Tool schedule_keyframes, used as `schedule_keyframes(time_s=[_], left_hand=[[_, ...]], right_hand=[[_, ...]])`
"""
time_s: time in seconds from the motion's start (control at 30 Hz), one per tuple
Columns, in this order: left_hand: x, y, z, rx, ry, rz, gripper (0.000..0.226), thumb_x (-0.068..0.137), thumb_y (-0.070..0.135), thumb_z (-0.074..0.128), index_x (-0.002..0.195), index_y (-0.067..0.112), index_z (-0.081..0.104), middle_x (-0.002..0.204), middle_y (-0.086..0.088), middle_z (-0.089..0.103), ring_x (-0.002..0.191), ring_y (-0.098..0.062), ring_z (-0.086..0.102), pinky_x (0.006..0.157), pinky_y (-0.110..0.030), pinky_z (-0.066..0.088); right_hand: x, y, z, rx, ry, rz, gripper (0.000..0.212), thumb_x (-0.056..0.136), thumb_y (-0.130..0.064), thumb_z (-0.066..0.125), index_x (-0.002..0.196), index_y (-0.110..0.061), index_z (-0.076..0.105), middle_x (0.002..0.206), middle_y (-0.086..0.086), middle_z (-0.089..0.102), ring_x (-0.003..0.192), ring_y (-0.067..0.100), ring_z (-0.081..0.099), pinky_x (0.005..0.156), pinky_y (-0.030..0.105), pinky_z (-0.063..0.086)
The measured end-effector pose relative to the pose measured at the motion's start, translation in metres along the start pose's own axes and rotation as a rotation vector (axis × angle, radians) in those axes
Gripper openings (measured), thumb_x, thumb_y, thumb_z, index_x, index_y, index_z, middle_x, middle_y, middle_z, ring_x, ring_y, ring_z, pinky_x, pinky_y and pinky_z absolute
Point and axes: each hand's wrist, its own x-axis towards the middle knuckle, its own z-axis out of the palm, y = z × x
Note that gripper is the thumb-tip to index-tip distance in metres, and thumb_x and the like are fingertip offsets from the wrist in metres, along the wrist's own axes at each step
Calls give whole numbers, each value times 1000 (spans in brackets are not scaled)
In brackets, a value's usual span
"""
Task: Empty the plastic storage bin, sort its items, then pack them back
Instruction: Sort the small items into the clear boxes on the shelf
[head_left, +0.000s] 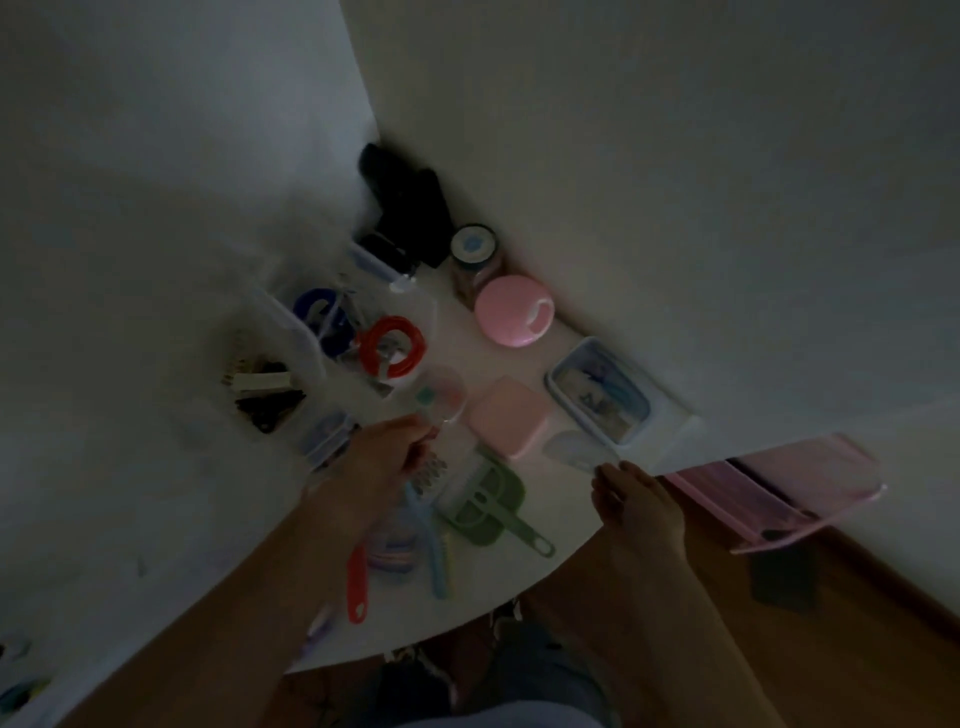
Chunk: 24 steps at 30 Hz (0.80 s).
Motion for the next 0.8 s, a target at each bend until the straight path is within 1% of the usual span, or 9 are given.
schedule_keyframes(time_s=[0.1, 0.27, 0.37, 0.43, 0.47, 0.53, 0.63, 0.73, 0.8], left_hand=[[7, -8, 2, -60, 26, -42, 17, 93, 8, 60, 77, 9, 68, 74, -2, 65, 62, -6, 56, 54, -15, 45], [6, -13, 18, -67, -18, -88, 13, 92, 15, 64, 86, 5, 69, 72, -2, 68, 64, -9, 57, 61, -21, 48], [-5, -9, 27, -109, -23, -68, 9, 90, 12, 67, 88, 4, 69, 75, -2, 71, 66, -8, 63, 58, -18, 53], [-16, -11, 29, -115, -13, -31, 9, 89, 8, 66, 82, 7, 72, 73, -3, 72, 67, -11, 64, 66, -22, 54], [-21, -14, 28, -115, -5, 2, 15, 88, 4, 66, 77, 10, 74, 72, -4, 72, 70, -14, 64, 73, -26, 54], [-34, -20, 22, -93, 15, 94, 21, 86, -1, 67, 73, 13, 77, 75, -9, 72, 77, -23, 65, 81, -34, 53], [-48, -33, 11, 111, 77, 250, 12, 91, 13, 65, 95, 22, 72, 88, -4, 74, 82, -22, 71, 76, -35, 58], [-60, -35, -5, 373, 150, 380, 33, 97, 31, 56, 130, 30, 54, 115, 14, 62, 105, -7, 60, 96, -30, 50], [-69, -32, -16, 447, 150, 443, 42, 100, 30, 50, 141, 29, 43, 127, 13, 54, 116, -7, 53, 102, -28, 43]], right_hand=[[13, -12, 4, 41, 6, -54, 33, 84, 2, 72, 114, 0, 61, 99, 17, 69, 87, 22, 70, 83, 32, 57], [32, -31, 27, 51, -10, -96, 35, 83, -2, 74, 116, 1, 64, 104, 18, 71, 89, 22, 73, 85, 32, 60], [29, -27, 31, -198, 118, -172, 31, 83, -17, 78, 112, -10, 68, 99, 7, 72, 87, 17, 72, 77, 27, 60], [12, -12, 37, -331, 45, -277, 18, 89, -20, 71, 107, -16, 68, 98, 4, 72, 88, 17, 71, 77, 28, 59], [-1, 2, 45, -357, -87, -256, 12, 92, -20, 68, 103, -16, 69, 97, 5, 73, 90, 19, 71, 80, 30, 58], [-24, 37, 70, -372, -341, -56, 16, 95, -25, 62, 99, -15, 73, 92, 4, 76, 90, 22, 70, 84, 35, 56], [-43, 82, 106, -310, -513, 303, 23, 96, -32, 58, 91, -13, 70, 74, 4, 72, 76, 22, 63, 72, 35, 49], [-42, 112, 126, -197, -639, 446, 40, 80, -38, 67, 104, -6, 65, 100, 12, 64, 95, 26, 61, 82, 35, 50], [-38, 122, 140, -183, -654, 484, 39, 93, -35, 57, 118, -5, 59, 110, 17, 60, 98, 28, 61, 75, 34, 57]])
